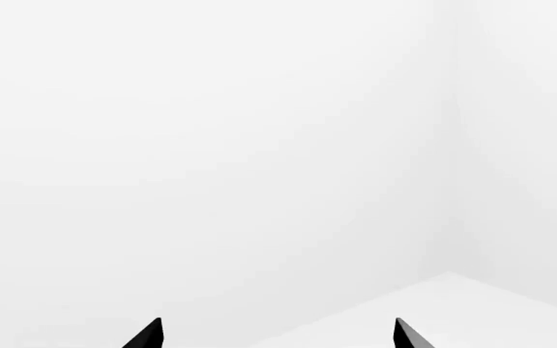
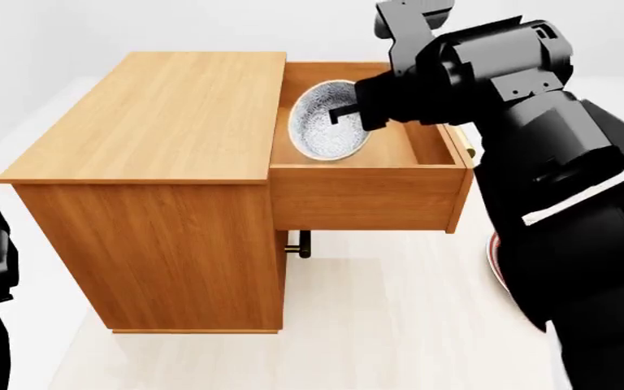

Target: Open the top drawer of the cabinet and put the bowl in it.

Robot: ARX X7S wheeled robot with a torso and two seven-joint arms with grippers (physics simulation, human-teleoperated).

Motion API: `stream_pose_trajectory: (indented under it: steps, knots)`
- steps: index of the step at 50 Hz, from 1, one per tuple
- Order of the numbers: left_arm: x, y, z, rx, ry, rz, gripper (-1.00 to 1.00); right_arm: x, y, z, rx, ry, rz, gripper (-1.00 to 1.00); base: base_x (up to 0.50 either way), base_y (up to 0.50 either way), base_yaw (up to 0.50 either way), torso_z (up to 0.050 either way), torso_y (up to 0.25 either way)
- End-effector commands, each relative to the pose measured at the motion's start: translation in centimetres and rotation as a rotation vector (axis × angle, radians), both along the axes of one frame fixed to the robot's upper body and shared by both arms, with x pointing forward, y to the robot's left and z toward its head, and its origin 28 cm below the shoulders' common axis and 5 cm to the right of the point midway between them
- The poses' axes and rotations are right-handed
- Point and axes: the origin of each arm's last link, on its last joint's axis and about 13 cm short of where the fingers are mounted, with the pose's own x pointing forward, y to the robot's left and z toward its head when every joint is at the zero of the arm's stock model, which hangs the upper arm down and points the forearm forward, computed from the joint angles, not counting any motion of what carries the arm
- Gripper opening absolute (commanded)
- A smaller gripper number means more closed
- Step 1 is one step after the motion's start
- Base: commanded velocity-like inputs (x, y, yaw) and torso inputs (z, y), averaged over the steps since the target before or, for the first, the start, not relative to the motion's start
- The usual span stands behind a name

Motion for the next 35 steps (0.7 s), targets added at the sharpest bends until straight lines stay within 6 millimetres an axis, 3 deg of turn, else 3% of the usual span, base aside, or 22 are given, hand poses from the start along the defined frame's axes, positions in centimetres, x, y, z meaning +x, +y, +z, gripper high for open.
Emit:
stream_pose_trajectory:
  steps: [1, 30, 31, 35]
  knots:
    - [0.0, 0.0, 0.03, -0.001, -0.004, 0.0, 1.0, 0.01, -0.26, -0.36, 0.04, 0.014, -0.022, -1.0, 0.0, 0.0, 0.0, 0.0, 0.0]
    - [-0.04, 0.02, -0.05, -0.005, -0.012, -0.003, 1.0, -0.21, -0.82, -0.5, 0.137, 0.061, -0.059, -1.0, 0.0, 0.0, 0.0, 0.0, 0.0]
    - [-0.05, 0.03, -0.06, -0.004, -0.013, -0.003, 1.0, -0.2, -0.85, -0.5, 0.139, 0.06, -0.061, 1.0, 0.0, 0.0, 0.0, 0.0, 0.0]
    - [-0.05, 0.03, -0.07, -0.004, -0.014, -0.002, 1.0, -0.19, -0.91, -0.2, 0.144, 0.047, -0.065, 1.0, 0.0, 0.0, 0.0, 0.0, 0.0]
